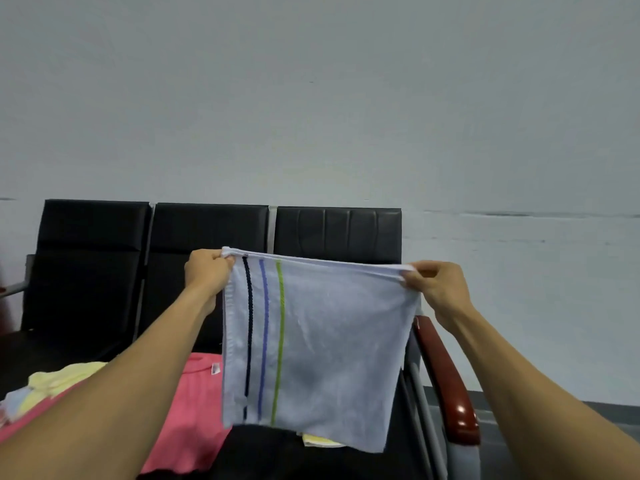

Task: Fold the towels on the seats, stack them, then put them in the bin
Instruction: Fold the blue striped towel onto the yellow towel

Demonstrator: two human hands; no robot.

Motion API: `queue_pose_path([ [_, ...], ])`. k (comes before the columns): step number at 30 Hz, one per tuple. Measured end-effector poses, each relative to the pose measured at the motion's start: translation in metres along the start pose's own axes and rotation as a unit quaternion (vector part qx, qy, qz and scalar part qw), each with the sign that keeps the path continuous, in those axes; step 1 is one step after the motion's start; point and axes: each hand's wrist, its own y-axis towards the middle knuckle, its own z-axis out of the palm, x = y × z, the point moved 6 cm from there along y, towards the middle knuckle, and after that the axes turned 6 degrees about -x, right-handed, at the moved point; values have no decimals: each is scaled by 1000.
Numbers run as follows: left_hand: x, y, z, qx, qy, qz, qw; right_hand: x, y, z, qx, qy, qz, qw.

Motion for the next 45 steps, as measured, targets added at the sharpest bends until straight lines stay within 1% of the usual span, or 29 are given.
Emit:
queue_pose_path([
  [1,1,0,-2,-3,-3,-5,1000,2,-2,0,-3,19,-5,1000],
  [2,2,0,-4,-5,-5,-11,1000,6,-5,1,12,37,-2,999],
  [4,1,-1,-10,-6,-1,-14,1000,10,-11,2,47,40,7,998],
  [5,1,-2,-13,-3,1,-11,1000,10,-13,1,49,24,5,998],
  [9,0,-11,-19,10,1,0,1000,11,-23,-11,-7,-55,-32,998],
  [12,7,-23,-23,13,1,9,1000,7,-36,-17,-33,-69,-43,996],
  [15,12,-43,-22,21,35,37,998,1,-47,-25,-66,-87,-58,992],
  [17,16,-52,-18,20,62,49,997,-4,-50,-27,-89,-104,-55,989],
  [20,32,-54,-6,29,83,40,995,-17,-51,-25,-104,-109,-32,988],
  [23,66,-52,14,50,103,19,993,-46,-47,-17,-100,-131,4,986],
  [25,96,-50,31,63,126,8,990,-78,-45,-9,-89,-152,31,984],
  [28,153,-51,58,81,151,-22,985,-140,-50,9,-44,-189,72,978],
  [30,197,-50,79,93,164,-42,981,-187,-53,22,-31,-206,97,973],
  [33,260,-51,109,101,176,-84,976,-252,-55,41,-28,-227,132,964],
  [35,291,-52,126,106,185,-112,971,-287,-56,52,-30,-219,162,962],
  [39,316,-50,148,96,172,-139,970,-318,-54,65,-53,-212,183,958],
  [42,316,-52,155,89,149,-153,973,-321,-52,69,-72,-199,205,956],
  [45,312,-66,162,107,125,-174,971,-316,-62,77,-60,-176,239,953],
])
